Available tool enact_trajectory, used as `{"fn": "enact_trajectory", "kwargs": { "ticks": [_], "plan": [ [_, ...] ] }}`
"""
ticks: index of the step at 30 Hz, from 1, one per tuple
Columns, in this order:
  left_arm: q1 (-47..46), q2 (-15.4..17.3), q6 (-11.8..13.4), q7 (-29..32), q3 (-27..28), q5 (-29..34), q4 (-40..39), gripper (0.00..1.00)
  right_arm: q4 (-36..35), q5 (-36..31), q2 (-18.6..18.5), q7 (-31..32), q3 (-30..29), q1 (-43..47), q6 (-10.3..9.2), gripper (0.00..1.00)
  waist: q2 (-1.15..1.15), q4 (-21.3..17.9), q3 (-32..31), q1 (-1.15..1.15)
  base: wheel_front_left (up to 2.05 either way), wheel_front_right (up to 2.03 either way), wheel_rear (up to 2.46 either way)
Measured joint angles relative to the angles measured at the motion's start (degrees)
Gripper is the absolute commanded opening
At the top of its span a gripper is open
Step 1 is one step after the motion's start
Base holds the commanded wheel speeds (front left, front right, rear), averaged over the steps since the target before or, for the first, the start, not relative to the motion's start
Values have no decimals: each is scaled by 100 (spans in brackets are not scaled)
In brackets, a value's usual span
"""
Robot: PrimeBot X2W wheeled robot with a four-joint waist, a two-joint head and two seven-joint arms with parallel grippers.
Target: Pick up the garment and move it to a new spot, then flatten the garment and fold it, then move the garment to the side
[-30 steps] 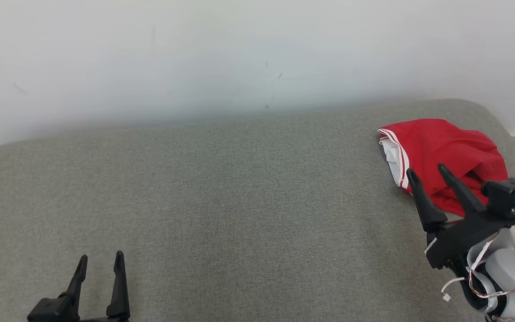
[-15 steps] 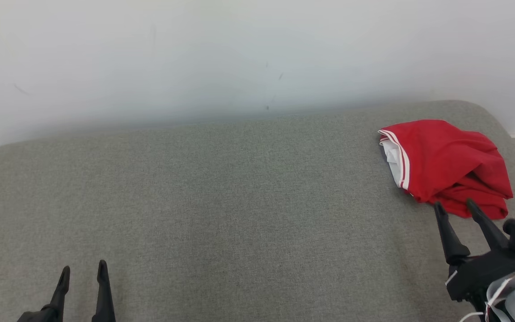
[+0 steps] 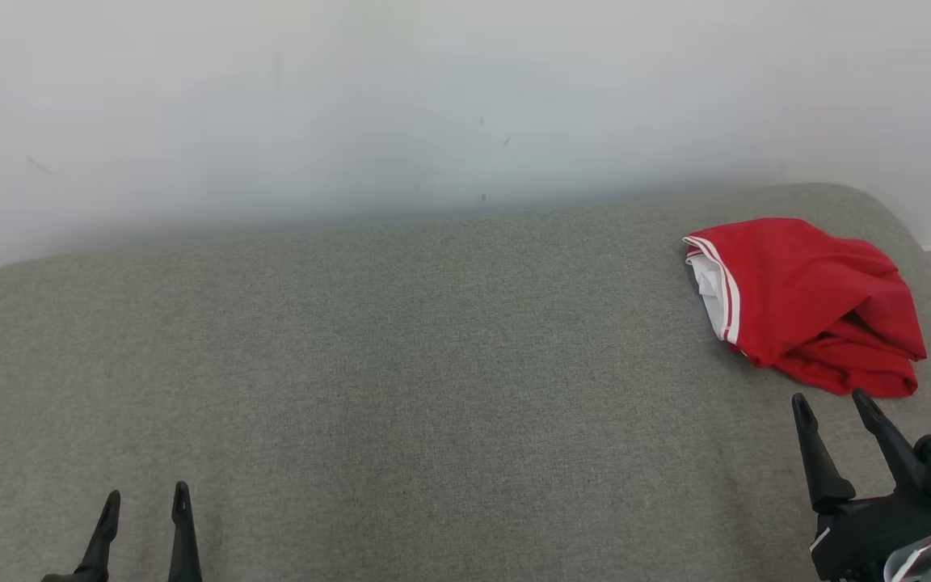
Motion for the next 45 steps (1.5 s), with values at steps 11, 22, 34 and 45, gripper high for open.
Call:
{"fn": "enact_trajectory", "kwargs": {
  "ticks": [11, 22, 34, 45],
  "plan": [
    [59, -37, 5, 54, 103, 56, -162, 100, -304, -165, 149, -1, -254, 216, 0, 100, 0, 89, -18, 0, 0, 0, 0],
    [108, -93, 8, 102, 154, 34, -311, 100, -482, -325, 276, -1, -467, 417, 0, 100, 0, 168, -41, 0, 0, 0, 0],
    [203, -97, 8, 165, 145, 34, -486, 100, -622, -474, 386, -1, -627, 536, 0, 100, 0, 200, -20, 1, 0, 0, 0],
    [235, -247, -60, 282, 170, -126, -194, 0, -364, -305, 700, 108, -612, 712, 59, 0, 1, 207, -9, 1, 0, 0, 0]
  ]
}}
